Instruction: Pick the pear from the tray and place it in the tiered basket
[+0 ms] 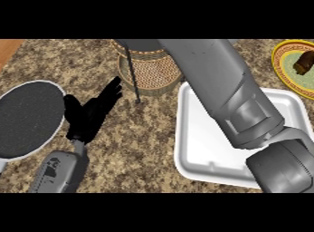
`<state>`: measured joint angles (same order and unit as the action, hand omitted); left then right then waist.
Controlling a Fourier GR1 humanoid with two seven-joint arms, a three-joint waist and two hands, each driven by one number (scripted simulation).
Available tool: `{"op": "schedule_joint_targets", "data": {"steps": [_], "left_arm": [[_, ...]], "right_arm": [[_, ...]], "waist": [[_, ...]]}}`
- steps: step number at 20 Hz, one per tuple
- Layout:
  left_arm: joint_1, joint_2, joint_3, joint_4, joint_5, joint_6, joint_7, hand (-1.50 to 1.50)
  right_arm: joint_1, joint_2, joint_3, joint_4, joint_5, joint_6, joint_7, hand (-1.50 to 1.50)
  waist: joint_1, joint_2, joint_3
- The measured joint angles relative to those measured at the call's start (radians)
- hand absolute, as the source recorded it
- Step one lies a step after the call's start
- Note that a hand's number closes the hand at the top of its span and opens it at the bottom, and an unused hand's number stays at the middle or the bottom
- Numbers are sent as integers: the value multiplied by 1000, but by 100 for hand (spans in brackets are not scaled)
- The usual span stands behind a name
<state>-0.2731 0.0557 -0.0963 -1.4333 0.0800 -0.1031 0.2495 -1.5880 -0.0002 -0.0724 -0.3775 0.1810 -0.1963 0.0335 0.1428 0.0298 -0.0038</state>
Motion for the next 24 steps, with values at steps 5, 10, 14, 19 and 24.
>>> {"op": "schedule_joint_targets", "data": {"steps": [5,10,14,19,24], "left_arm": [[-1,2,6,3,-2,4,3,0],[24,4,22,-4,-3,20,-4,0],[44,15,45,-10,4,25,-9,0],[88,25,54,-42,8,24,-13,0],[118,39,72,-60,19,18,-8,0]], "right_arm": [[-37,0,17,32,-61,-133,-56,-150],[-42,-3,-42,53,-120,-240,-43,-150],[-25,-65,-64,70,-128,-230,-14,-150],[66,-189,-65,49,-136,-59,-35,-150],[161,-346,-54,3,-145,194,-64,-150]], "waist": [[-13,-4,0],[-59,-12,1],[-94,-18,2],[-123,-26,4],[-144,-32,4]]}}
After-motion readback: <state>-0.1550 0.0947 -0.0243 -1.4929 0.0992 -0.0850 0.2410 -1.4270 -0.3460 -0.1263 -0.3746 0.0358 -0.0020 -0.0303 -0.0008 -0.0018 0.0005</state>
